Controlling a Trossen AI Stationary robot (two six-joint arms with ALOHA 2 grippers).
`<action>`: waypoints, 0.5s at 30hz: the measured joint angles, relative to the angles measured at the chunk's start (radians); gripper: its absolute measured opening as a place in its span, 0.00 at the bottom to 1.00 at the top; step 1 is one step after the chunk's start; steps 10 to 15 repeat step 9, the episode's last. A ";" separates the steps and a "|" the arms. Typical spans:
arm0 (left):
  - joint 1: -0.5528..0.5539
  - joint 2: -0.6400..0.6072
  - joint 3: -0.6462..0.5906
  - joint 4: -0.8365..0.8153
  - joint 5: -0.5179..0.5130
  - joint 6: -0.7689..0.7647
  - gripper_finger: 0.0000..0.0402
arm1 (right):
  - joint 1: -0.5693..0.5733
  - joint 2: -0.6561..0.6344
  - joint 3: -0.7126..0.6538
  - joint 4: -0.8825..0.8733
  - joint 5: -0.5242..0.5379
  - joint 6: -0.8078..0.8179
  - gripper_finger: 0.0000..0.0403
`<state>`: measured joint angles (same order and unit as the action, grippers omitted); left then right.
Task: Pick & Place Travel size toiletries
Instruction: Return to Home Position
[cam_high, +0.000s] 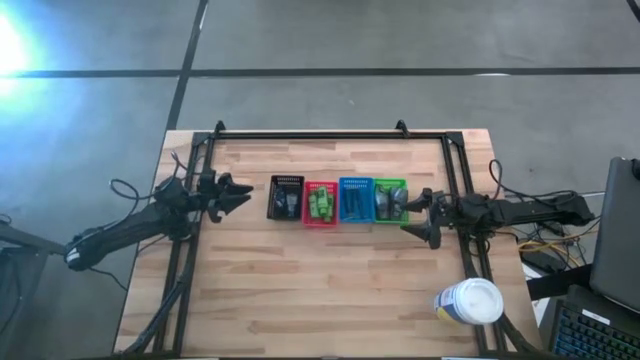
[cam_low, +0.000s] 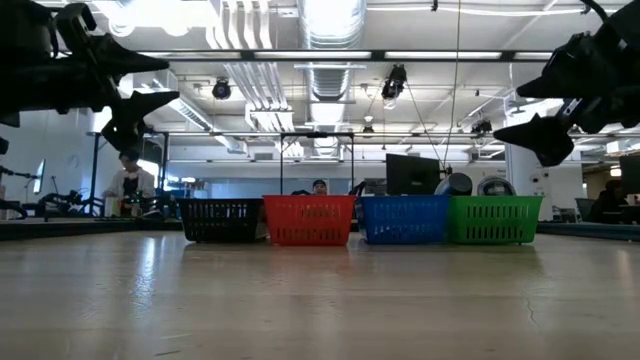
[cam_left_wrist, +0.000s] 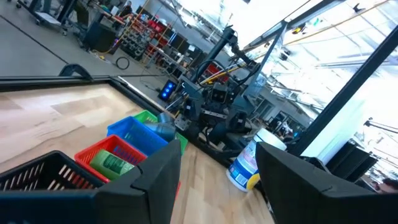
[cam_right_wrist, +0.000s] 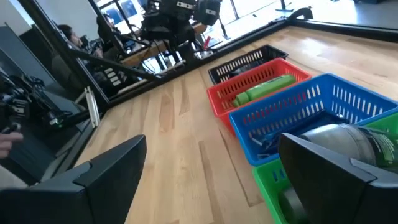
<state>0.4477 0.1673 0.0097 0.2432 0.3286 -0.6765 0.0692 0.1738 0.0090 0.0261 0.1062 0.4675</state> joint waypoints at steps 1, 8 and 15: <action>0.000 0.000 0.000 0.000 0.000 0.000 0.53 | 0.000 0.003 0.000 0.000 0.000 0.000 0.90; -0.041 -0.094 -0.001 -0.099 0.027 0.262 0.53 | 0.000 0.020 0.000 0.001 0.000 0.000 0.86; -0.055 -0.118 -0.001 -0.118 0.025 0.322 0.53 | 0.000 0.020 0.000 0.001 0.000 0.000 0.85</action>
